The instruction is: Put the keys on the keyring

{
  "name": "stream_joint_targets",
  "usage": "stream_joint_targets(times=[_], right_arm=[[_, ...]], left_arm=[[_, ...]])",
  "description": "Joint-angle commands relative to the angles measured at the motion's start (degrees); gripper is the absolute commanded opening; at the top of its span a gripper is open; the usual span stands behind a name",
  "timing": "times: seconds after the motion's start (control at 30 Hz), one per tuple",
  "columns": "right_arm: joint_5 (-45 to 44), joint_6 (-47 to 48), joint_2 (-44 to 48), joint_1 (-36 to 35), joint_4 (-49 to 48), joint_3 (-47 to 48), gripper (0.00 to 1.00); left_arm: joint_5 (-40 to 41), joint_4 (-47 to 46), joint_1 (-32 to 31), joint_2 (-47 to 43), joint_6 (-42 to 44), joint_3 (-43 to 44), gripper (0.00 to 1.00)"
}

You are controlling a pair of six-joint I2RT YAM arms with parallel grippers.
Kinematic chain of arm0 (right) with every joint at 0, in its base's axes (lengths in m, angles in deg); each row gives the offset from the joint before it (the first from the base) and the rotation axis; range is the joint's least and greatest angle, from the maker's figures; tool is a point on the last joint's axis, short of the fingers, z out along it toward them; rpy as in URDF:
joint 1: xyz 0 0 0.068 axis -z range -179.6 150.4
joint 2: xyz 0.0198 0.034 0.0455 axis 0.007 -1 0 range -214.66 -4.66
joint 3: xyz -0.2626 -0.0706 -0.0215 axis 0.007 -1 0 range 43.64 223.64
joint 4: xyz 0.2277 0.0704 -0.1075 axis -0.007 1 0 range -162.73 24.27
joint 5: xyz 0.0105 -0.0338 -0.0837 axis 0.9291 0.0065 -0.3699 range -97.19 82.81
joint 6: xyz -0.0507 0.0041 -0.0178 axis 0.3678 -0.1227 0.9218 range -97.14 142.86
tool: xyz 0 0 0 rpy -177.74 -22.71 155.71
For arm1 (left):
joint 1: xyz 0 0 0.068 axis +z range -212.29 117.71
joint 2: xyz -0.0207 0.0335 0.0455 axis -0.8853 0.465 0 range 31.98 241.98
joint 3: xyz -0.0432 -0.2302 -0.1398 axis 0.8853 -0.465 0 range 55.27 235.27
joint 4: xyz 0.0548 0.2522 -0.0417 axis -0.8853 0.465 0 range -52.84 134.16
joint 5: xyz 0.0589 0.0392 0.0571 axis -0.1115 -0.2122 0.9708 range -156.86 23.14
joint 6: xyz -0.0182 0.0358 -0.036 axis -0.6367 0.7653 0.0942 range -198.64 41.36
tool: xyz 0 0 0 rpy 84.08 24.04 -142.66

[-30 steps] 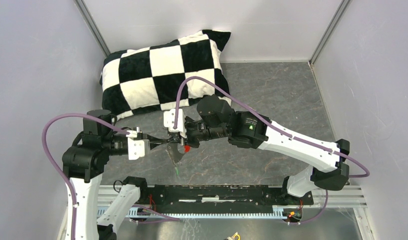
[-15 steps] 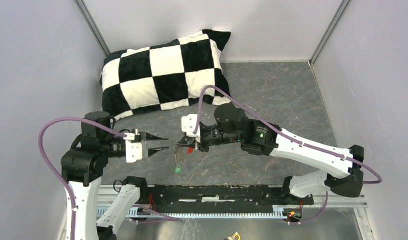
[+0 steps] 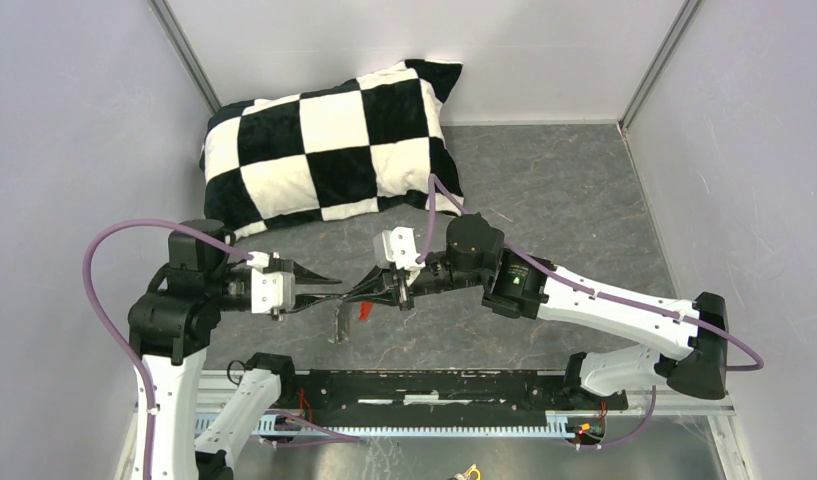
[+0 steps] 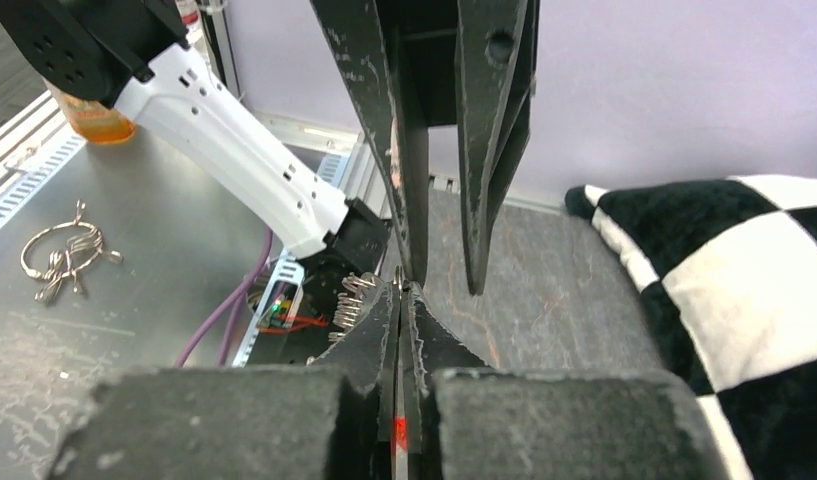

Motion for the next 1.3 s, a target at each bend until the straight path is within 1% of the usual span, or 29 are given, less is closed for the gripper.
stream_joint_targets(times=[0.0,0.1,0.17,0.23,0.33,0.43,0.6,0.73,0.87,1.03,1.1,1.13,1.23,1.27], right_arm=[[0.8,-1.6,1.6,0.1,-9.6,-0.4,0.00],[0.4,-1.4,2.2,0.1,-10.4,-1.0,0.00],[0.4,-1.4,2.4,0.1,-10.1,-1.0,0.00],[0.4,-1.4,2.5,0.2,-9.9,-1.1,0.00],[0.1,-1.5,2.6,0.1,-10.0,-1.2,0.00],[0.5,-2.0,2.5,0.1,-10.3,-1.1,0.00],[0.9,-2.7,1.6,0.1,-10.0,-0.8,0.01],[1.0,-3.3,0.9,0.1,-9.5,0.0,0.01],[0.7,-4.0,0.4,0.1,-9.4,0.7,0.01],[-0.7,-4.9,-0.8,0.1,-7.6,2.5,0.01],[-1.6,-4.9,-1.2,0.1,-5.6,3.9,0.01],[-2.1,-5.0,-1.3,0.1,-5.0,4.3,0.01],[-3.0,-5.3,-1.5,0.0,-3.5,4.9,0.01],[-3.2,-5.5,-1.6,0.1,-2.8,5.2,0.01]], left_arm=[[-2.6,1.4,-0.1,0.3,-2.5,0.4,0.31],[-1.7,5.8,-0.3,0.6,2.8,0.5,0.33],[-1.8,7.4,-0.4,0.9,4.7,0.8,0.36],[-2.8,7.5,-0.4,1.2,4.6,1.2,0.40],[-4.4,6.9,-0.4,1.6,3.3,1.8,0.40],[-5.4,3.2,-0.4,1.3,-1.8,1.5,0.37],[-7.3,-9.5,-0.4,-1.5,-15.7,-1.0,0.31],[-7.8,-17.1,-0.4,-3.9,-22.6,-3.8,0.26],[-8.5,-17.6,-0.4,-4.2,-24.9,-4.3,0.22],[-9.4,-17.6,-0.4,-4.4,-26.4,-3.9,0.21],[-9.8,-17.6,-0.4,-4.4,-27.1,-3.8,0.22],[-9.9,-17.6,-0.4,-4.5,-27.5,-3.8,0.25],[-9.7,-17.6,-0.4,-5.0,-27.7,-4.0,0.36],[-9.5,-17.6,-0.4,-5.2,-27.6,-4.1,0.38]])
